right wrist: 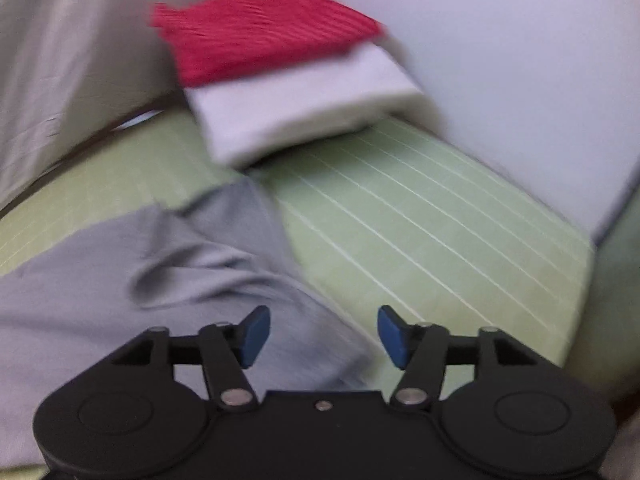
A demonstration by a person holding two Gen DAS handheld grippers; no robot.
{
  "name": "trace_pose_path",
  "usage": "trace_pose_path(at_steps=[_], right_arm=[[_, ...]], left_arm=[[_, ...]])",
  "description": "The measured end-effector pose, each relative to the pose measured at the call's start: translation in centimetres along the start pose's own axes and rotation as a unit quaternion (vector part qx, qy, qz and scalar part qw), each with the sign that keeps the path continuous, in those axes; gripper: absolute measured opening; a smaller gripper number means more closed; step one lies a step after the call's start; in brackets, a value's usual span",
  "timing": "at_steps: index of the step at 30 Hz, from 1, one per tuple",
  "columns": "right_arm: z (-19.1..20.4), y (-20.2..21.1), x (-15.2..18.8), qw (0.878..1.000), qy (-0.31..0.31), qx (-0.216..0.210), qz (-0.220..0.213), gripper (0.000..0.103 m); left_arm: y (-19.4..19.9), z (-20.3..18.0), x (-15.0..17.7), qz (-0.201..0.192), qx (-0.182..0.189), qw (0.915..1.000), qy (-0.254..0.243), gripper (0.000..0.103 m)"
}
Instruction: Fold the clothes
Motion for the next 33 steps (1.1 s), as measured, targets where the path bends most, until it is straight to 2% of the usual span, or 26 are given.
trace_pose_path(at_steps=[3,6,9,10,11,12,13,15,18,21,23,24,25,26,27,30,33], right_arm=[[2.8,-0.6,-1.4,0.998,0.03,-0.057,-0.017,0.064],[6.1,-1.5,-2.1,0.993,0.066,-0.099,-0.021,0.069],[8.7,-2.7,-2.3,0.989,0.108,-0.1,-0.021,0.069],[9.0,-3.3,-2.4,0.988,0.117,-0.097,-0.018,0.065],[9.0,-3.9,-2.5,0.988,0.121,-0.1,-0.014,0.058],[9.0,-4.6,-2.7,0.987,0.125,-0.101,-0.011,0.029],[8.4,-5.0,-3.3,0.988,0.124,-0.092,-0.016,0.011],[7.1,-5.8,-4.5,0.989,0.122,-0.074,-0.026,0.001],[4.1,-7.3,-6.8,0.995,0.091,-0.027,-0.04,0.001],[0.4,-9.2,-8.7,0.999,0.037,0.02,-0.031,0.005],[-0.9,-9.5,-9.0,0.999,0.02,0.037,-0.025,0.019],[-1.1,-9.3,-8.9,0.999,0.018,0.04,-0.024,0.034],[-0.9,-8.8,-8.6,0.999,0.02,0.042,-0.026,0.039],[-0.8,-8.3,-8.3,0.998,0.023,0.043,-0.028,0.039],[-0.5,-7.8,-8.0,0.998,0.026,0.042,-0.03,0.038],[1.6,-6.6,-6.7,0.998,0.051,-0.007,-0.046,0.038],[4.4,-7.2,-5.9,0.993,0.091,-0.056,-0.044,0.039]], left_arm=[[0.0,-0.1,0.0,-0.002,0.0,1.0,0.001,0.103],[0.0,-0.1,0.1,-0.004,0.0,1.0,0.001,0.103],[0.0,-0.1,0.0,-0.003,0.0,1.0,0.0,0.103],[0.0,0.0,0.0,-0.003,0.0,1.0,0.0,0.103],[0.0,0.0,0.0,-0.003,0.0,1.0,0.0,0.103],[0.0,0.0,0.0,-0.003,0.0,1.0,0.0,0.103],[0.0,0.0,0.0,-0.003,0.0,1.0,0.0,0.103],[0.0,0.0,0.0,-0.002,0.0,1.0,0.0,0.103],[0.1,0.0,0.1,-0.002,0.0,1.0,0.001,0.103],[0.1,0.0,0.1,-0.004,-0.001,1.0,0.003,0.103],[0.1,0.0,0.2,-0.004,-0.001,1.0,0.003,0.103],[0.1,0.0,0.2,-0.004,-0.001,1.0,0.003,0.103],[0.1,0.1,0.2,-0.004,-0.001,1.0,0.003,0.103],[0.1,0.1,0.2,-0.004,-0.001,1.0,0.003,0.103],[0.1,0.1,0.2,-0.004,-0.001,1.0,0.004,0.103],[0.1,0.1,0.2,-0.003,-0.003,1.0,0.006,0.103],[0.1,0.0,0.1,0.001,-0.004,1.0,0.006,0.103]])
Point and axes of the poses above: each gripper's, at about its wrist camera, not at the fingertips, and y roughly against the way its jaws point, z to its left, x to its underside, the point moved 4 cm from there along -y, roughly the way its jaws point, and after that the axes turned 15 degrees about y, right-handed, at the moved point
